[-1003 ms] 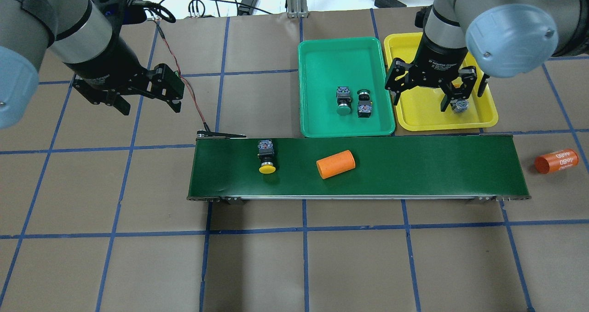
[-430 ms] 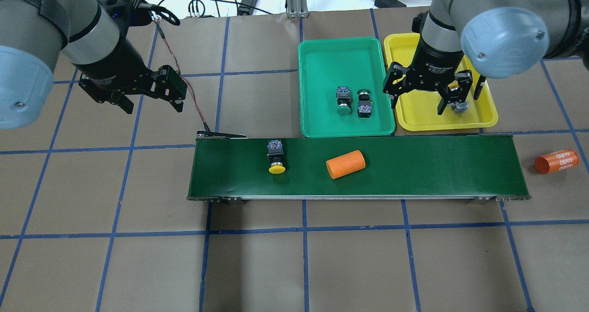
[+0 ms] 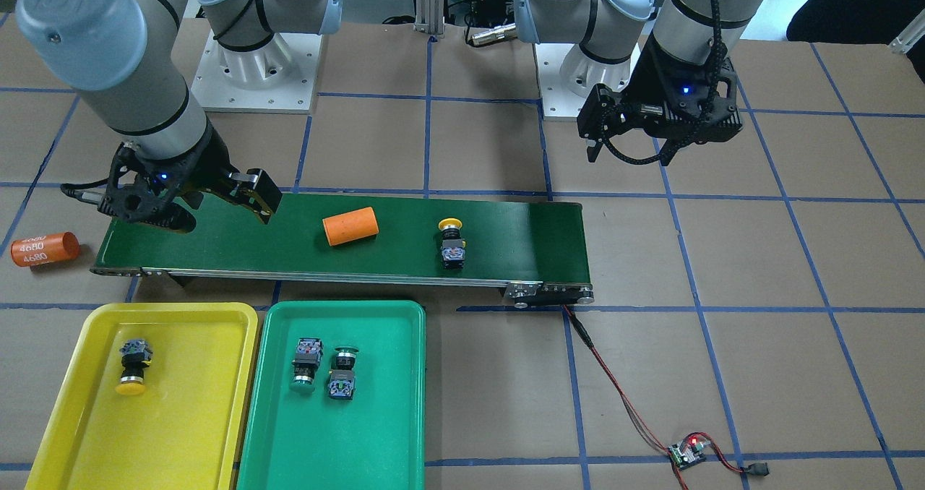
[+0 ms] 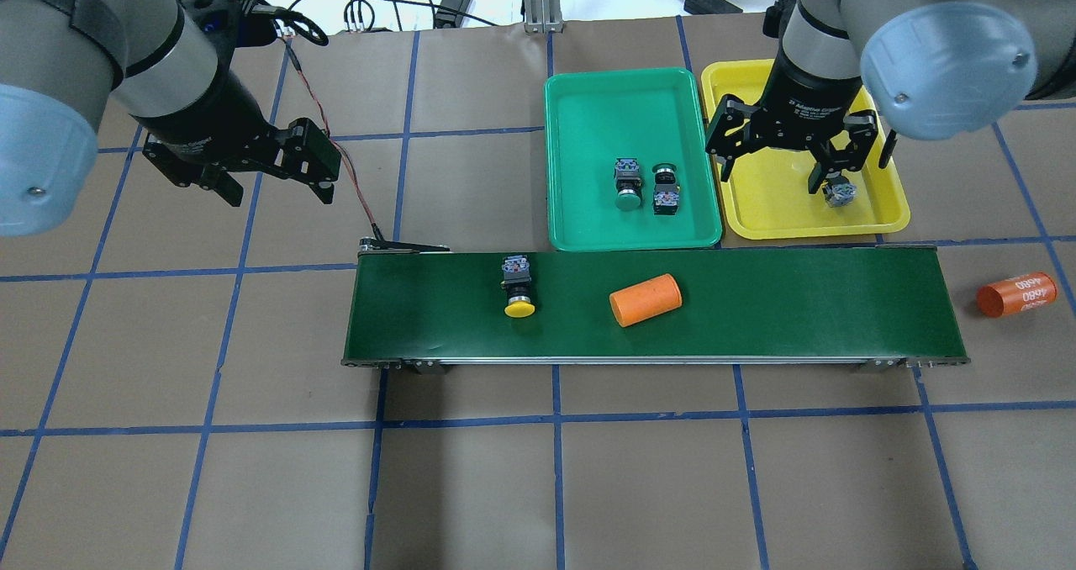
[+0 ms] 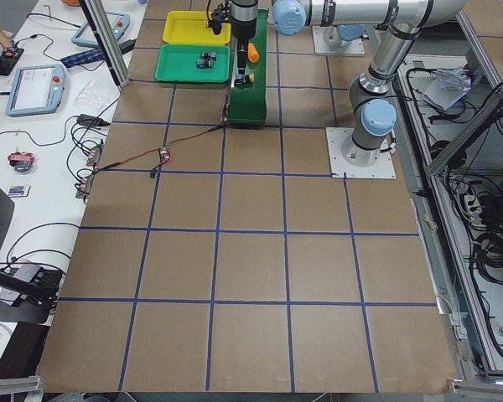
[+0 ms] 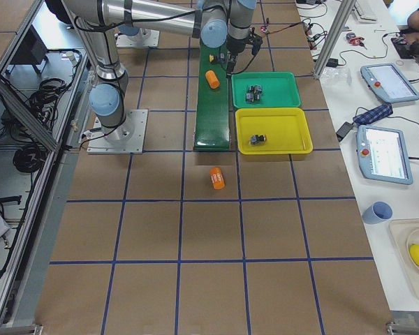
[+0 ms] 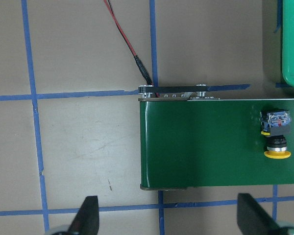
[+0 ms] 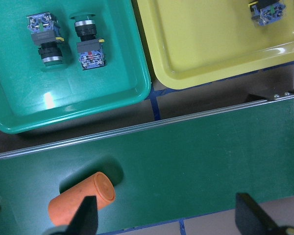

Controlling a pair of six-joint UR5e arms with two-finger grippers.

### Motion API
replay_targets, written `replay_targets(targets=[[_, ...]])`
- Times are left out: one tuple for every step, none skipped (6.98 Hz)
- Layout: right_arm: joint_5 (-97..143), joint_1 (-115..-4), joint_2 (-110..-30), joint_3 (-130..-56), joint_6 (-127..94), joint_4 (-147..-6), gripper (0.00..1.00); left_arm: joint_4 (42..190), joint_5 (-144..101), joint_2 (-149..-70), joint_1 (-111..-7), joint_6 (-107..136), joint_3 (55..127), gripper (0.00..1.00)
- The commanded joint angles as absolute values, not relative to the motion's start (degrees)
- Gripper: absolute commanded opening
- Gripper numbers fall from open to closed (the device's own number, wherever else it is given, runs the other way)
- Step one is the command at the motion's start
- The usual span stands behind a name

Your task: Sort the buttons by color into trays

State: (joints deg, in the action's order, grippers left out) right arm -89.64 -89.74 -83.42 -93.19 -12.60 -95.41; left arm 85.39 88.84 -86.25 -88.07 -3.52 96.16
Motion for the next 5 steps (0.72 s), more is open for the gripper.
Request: replay_targets(targets=[[-89.5, -89.7, -83.5, -93.6, -12.6, -95.9, 1.00, 85.4, 88.9, -86.0, -88.0, -3.5, 96.3, 1.00], [-89.1, -89.6, -83.0, -93.7, -12.6, -95.4, 1.00, 85.4, 88.9, -86.0, -88.0, -3.5, 96.3, 1.00], [-89.4, -89.6, -82.9, -93.7, -12.4, -95.2, 1.00, 85.3, 88.9, -86.2, -88.0, -3.5, 96.2, 1.00], [-89.5, -89.6, -82.9, -93.7, -12.4, -95.6, 1.00, 85.3, 88.8, -85.9, -87.8, -3.5, 96.2, 1.00], [-89.6, -89.6, -82.9, -93.7, -12.3, -95.7, 1.00, 85.4, 88.8, -85.8, -87.8, -3.5, 96.4, 1.00]])
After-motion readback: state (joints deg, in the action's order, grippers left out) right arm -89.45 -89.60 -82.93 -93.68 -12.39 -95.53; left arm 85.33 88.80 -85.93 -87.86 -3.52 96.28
